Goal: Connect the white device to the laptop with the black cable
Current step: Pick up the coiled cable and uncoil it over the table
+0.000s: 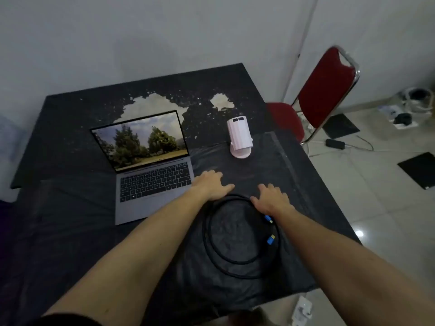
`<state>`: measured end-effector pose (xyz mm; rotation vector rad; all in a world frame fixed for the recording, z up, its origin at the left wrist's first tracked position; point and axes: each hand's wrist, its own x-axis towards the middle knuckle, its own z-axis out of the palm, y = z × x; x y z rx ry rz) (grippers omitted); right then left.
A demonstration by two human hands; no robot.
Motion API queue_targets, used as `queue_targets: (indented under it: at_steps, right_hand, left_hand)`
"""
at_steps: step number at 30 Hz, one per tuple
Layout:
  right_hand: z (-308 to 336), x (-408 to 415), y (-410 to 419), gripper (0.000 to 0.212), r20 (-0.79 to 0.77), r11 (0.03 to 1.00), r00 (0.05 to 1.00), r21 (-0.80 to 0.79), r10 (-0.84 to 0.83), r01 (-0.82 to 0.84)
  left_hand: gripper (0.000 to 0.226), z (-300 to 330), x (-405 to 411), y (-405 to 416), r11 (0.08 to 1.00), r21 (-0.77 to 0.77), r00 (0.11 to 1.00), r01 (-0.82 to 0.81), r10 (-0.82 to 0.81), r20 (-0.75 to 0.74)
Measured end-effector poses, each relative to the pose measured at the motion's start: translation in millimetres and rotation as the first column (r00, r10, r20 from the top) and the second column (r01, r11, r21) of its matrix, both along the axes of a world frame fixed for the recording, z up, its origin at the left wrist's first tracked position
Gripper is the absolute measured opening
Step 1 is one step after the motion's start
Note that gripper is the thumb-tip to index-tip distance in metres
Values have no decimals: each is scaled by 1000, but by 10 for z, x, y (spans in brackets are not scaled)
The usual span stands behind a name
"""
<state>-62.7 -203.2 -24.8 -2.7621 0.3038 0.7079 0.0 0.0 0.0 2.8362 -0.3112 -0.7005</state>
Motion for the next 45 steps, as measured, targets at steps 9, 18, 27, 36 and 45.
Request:
queue_targets:
  at_steps: [9, 18, 27, 36, 45]
  right_hand:
    - [-355, -144, -354, 49, -262, 999, 964, 13, -43, 48]
    - [-656, -36, -338, 38, -198, 1000, 980, -18, 8, -11]
    - [-710, 215, -263, 35, 72, 991, 995, 122, -72, 63]
    - [-720, 122, -131, 88, -231, 866, 875, 179, -425, 467]
    - [-790, 117, -13, 37, -164, 843, 859, 177, -484, 509]
  left_hand:
    - [40, -543, -73, -370, 991, 47, 990, 122, -118, -81]
    - [49, -1000, 14, -574, 966, 145, 976, 213, -217, 16]
    - [34, -1010, 200, -279, 987, 157, 998, 45, -51, 37]
    - [31, -855, 295, 103, 941, 127, 950, -312, 312, 27]
    - [34, -871, 253, 286, 896, -87, 888, -435, 412, -203]
